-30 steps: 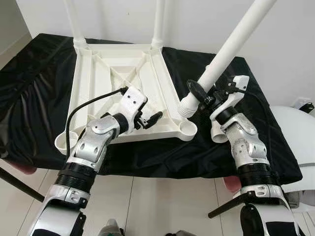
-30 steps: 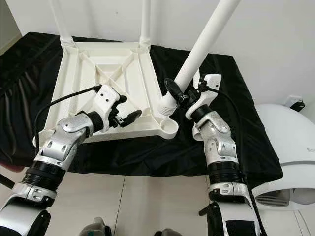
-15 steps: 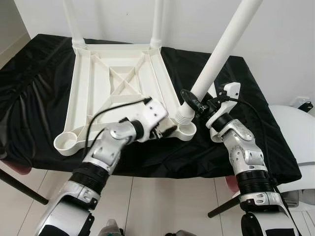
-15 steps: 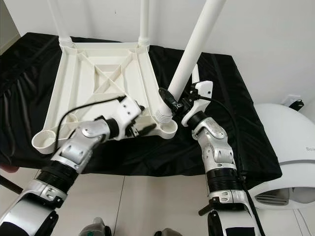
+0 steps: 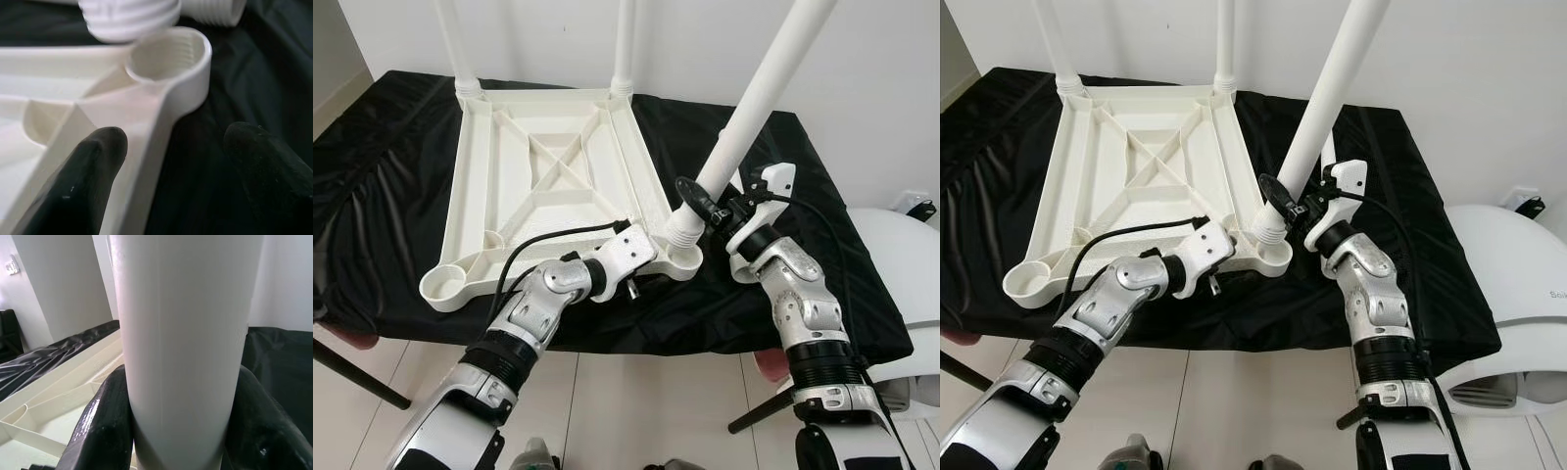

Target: Building children table

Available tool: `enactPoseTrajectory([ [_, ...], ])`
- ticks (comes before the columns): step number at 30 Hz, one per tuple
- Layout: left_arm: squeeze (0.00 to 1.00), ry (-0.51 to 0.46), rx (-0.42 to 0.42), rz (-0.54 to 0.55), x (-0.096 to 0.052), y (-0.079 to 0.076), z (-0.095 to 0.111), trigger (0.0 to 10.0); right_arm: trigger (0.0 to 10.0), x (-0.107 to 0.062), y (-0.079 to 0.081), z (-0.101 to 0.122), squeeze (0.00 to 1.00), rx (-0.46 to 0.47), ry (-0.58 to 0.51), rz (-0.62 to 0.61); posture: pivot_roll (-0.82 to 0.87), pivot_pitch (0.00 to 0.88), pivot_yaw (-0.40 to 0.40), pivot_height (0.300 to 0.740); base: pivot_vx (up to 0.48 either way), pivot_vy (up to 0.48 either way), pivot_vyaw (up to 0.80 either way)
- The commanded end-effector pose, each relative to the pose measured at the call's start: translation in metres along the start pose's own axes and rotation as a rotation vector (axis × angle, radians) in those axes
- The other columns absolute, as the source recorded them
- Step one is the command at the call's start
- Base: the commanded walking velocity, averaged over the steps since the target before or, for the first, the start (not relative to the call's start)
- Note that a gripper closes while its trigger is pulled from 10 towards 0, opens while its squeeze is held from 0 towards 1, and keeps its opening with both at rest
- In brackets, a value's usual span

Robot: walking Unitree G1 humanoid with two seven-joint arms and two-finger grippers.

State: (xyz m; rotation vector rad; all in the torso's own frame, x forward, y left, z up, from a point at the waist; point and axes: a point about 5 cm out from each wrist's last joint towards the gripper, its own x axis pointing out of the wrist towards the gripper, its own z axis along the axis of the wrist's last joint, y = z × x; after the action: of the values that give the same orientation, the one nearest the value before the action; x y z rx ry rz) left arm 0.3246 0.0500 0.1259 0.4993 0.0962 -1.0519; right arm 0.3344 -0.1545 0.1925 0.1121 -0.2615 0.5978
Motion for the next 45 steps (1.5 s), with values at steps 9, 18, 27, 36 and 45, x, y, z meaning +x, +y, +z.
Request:
enactPoseTrajectory([
  [9, 0.00, 0.097, -0.055, 0.008, 0.001, 0.007, -0.016, 10.0, 10.0, -0.001, -0.002, 0.008, 0.00, -0.025, -0.038, -0.014, -0.02, 0.000, -0.009, 0.740, 0.000, 0.000, 0.00],
  [18, 0.00, 0.100, -0.068, 0.031, 0.008, 0.020, -0.009, 8.0, 10.0, -0.003, -0.002, 0.008, 0.00, -0.030, -0.037, -0.022, -0.03, 0.003, 0.001, 0.740, 0.000, 0.000, 0.00],
  [27, 0.00, 0.120, -0.064, 0.007, 0.013, 0.018, -0.009, 7.1, 10.0, -0.005, -0.005, 0.009, 0.00, -0.036, -0.040, -0.037, -0.03, 0.009, 0.008, 0.740, 0.000, 0.000, 0.00],
  [36, 0.00, 0.130, -0.085, -0.015, 0.016, 0.015, -0.012, 0.0, 10.0, -0.006, -0.005, 0.010, 0.00, -0.037, -0.042, -0.047, -0.04, 0.014, 0.012, 0.740, 0.000, 0.000, 0.00],
  [45, 0.00, 0.135, -0.089, -0.006, 0.012, 0.023, -0.012, 0.0, 10.0, -0.008, -0.007, 0.009, 0.00, -0.040, -0.035, -0.049, -0.04, 0.014, 0.008, 0.740, 0.000, 0.000, 0.00],
])
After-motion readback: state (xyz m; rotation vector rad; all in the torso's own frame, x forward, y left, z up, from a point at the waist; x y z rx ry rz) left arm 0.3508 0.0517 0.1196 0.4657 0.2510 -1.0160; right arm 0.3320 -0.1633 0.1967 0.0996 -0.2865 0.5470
